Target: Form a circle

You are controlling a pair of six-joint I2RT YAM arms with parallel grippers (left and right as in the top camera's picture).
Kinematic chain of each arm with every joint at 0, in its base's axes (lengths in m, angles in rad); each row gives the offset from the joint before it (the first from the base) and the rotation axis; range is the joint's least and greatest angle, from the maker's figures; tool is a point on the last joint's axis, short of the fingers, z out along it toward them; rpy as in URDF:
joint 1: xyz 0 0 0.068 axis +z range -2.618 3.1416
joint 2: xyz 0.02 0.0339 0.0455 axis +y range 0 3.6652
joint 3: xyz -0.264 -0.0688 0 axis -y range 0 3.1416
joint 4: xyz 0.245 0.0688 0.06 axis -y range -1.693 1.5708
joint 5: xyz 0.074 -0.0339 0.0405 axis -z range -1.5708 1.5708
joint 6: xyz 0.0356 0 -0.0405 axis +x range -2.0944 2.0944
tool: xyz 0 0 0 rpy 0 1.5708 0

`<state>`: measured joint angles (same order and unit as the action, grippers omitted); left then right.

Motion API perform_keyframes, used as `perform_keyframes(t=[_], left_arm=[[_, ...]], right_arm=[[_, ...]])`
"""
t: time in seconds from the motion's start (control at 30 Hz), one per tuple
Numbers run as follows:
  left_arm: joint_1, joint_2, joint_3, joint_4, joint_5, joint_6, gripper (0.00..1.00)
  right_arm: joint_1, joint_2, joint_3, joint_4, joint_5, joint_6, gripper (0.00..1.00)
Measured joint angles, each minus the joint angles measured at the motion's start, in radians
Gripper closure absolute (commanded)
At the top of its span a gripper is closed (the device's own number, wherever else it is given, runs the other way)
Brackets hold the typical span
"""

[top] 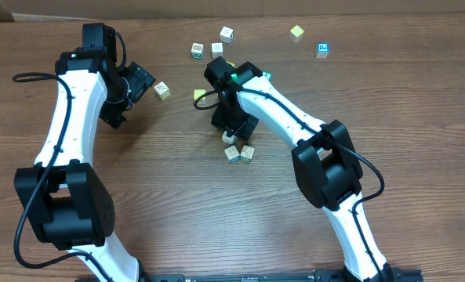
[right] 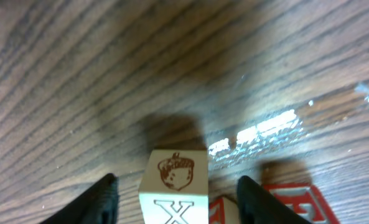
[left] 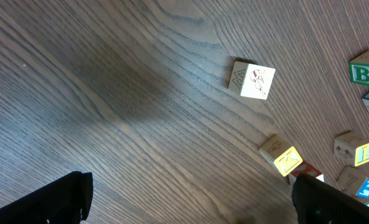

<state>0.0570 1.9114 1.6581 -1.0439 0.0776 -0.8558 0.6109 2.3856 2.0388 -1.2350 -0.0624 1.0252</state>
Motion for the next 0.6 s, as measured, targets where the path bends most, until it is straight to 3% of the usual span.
perform_keyframes(t=[0.17,0.2,0.3,0.4,0.53,0.6], left_arm=[[0.000,0.000,0.000,0.000,0.000,0.000,0.00],[0.000,0.000,0.000,0.000,0.000,0.000,0.00],[0.000,0.000,0.000,0.000,0.000,0.000,0.00],[0.000,0.000,0.000,0.000,0.000,0.000,0.00],[0.000,0.000,0.000,0.000,0.000,0.000,0.00],[0.000,0.000,0.000,0.000,0.000,0.000,0.00]], right_arm=[[-0.026,0.002,0.038,-0.030,0.020,-0.116,0.35],[-0.037,0.004,0.064,-0.046,0.022,-0.142,0.30],[-0.088,0.008,0.169,-0.085,0.017,-0.253,0.00],[-0.141,0.008,0.261,-0.101,-0.024,-0.400,0.02],[-0.210,0.008,0.335,-0.127,-0.128,-0.620,0.19],[-0.232,0.008,0.340,-0.142,-0.177,-0.723,0.21]])
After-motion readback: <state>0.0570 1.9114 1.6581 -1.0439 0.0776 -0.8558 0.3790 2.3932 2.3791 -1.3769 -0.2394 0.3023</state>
